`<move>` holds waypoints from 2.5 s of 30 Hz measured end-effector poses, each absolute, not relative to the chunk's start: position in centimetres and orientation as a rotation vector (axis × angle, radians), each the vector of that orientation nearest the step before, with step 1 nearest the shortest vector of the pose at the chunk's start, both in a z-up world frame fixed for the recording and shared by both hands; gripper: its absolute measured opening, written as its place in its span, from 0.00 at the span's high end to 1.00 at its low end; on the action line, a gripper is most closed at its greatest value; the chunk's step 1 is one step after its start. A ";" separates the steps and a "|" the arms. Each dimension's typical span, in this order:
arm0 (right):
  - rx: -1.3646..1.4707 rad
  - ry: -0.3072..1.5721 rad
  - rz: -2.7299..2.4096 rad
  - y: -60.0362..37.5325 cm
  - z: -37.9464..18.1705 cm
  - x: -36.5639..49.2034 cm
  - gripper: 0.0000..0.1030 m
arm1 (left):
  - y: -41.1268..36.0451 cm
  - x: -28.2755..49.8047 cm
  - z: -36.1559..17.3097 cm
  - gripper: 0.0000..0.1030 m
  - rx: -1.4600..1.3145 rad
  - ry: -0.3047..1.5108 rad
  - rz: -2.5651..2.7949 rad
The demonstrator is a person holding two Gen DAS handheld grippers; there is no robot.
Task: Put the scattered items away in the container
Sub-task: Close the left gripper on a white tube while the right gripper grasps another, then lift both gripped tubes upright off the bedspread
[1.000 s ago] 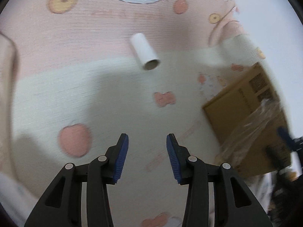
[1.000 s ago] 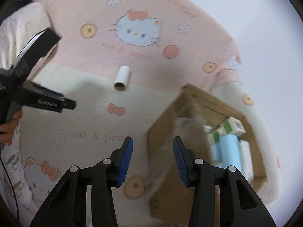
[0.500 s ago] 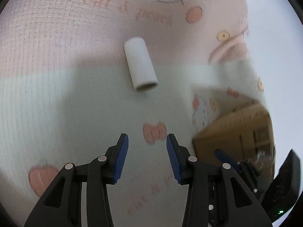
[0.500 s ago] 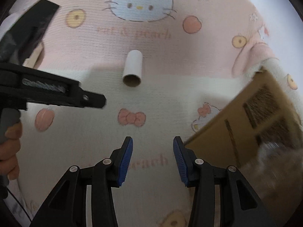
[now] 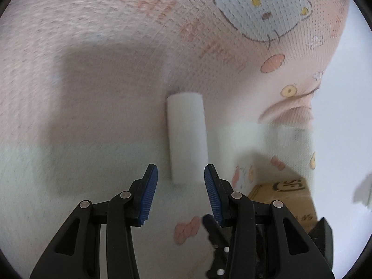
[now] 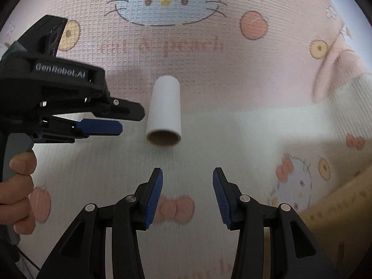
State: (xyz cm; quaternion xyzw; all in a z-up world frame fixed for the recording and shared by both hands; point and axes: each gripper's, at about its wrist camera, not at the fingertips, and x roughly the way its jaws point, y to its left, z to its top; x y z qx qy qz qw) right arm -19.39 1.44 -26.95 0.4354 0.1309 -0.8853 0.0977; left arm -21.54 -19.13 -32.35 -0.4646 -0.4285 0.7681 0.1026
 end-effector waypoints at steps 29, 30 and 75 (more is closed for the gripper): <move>1.394 0.297 -2.438 -2.0 -28.4 -22.2 0.61 | -16.6 -19.7 -32.3 0.62 -1.441 -1.176 2.192; 1.410 0.293 -2.427 -2.0 -28.3 -21.9 0.61 | -16.4 -19.0 -32.2 0.62 -1.446 -1.172 2.191; 1.758 -0.148 -2.249 4.1 -28.1 -7.5 0.54 | -11.3 -6.1 -32.6 0.58 -1.576 -1.199 2.110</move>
